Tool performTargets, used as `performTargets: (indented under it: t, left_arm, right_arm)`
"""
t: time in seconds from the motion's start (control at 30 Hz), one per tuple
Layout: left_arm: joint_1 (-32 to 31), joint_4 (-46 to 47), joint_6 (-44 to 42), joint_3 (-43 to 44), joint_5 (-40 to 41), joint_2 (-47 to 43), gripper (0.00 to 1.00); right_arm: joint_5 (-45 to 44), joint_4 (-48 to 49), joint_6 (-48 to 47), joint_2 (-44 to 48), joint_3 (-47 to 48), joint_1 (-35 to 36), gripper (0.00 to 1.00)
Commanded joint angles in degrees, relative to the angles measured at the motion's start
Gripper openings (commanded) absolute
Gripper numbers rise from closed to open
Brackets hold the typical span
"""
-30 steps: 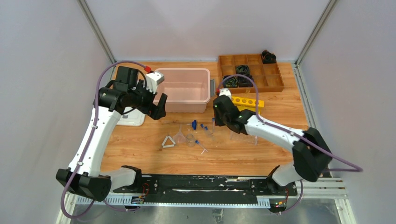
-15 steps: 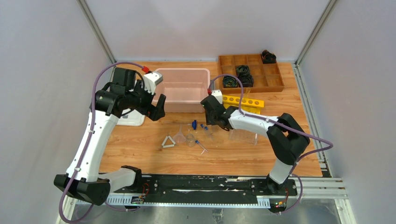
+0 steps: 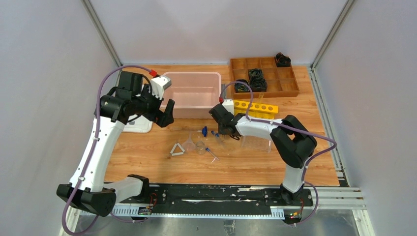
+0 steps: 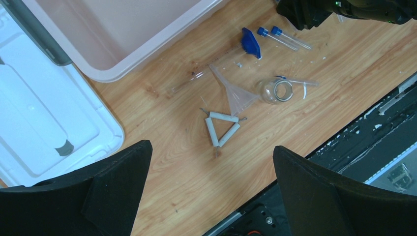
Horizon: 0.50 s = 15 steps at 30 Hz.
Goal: Organize the chemistry lab equipment
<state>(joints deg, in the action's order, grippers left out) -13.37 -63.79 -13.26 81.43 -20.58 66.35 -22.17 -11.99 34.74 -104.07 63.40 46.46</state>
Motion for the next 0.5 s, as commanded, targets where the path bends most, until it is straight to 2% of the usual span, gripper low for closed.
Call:
performTargets:
  t: [0.0, 0.07, 0.27, 0.47]
  left_arm:
    - [-0.3, -0.3, -0.1, 2.0, -1.1, -1.4, 1.0]
    - [-0.3, -0.3, 0.0, 2.0, -1.5, -1.3, 1.0]
    - [-0.3, -0.3, 0.3, 2.0, -3.2, -1.0, 1.0]
    - [-0.3, -0.2, -0.2, 1.9, -4.0, -1.6, 1.0]
  right_arm:
    - [-2.3, 0.3, 5.5, 0.1, -2.6, 0.1, 0.35]
    - [-2.7, 0.9, 6.5, 1.3, -4.2, 0.1, 0.31]
    - [-3.6, 1.4, 7.5, 8.0, -7.6, 0.1, 0.0]
    - [-1.8, 1.2, 8.0, 20.0, -11.4, 0.7, 0.0]
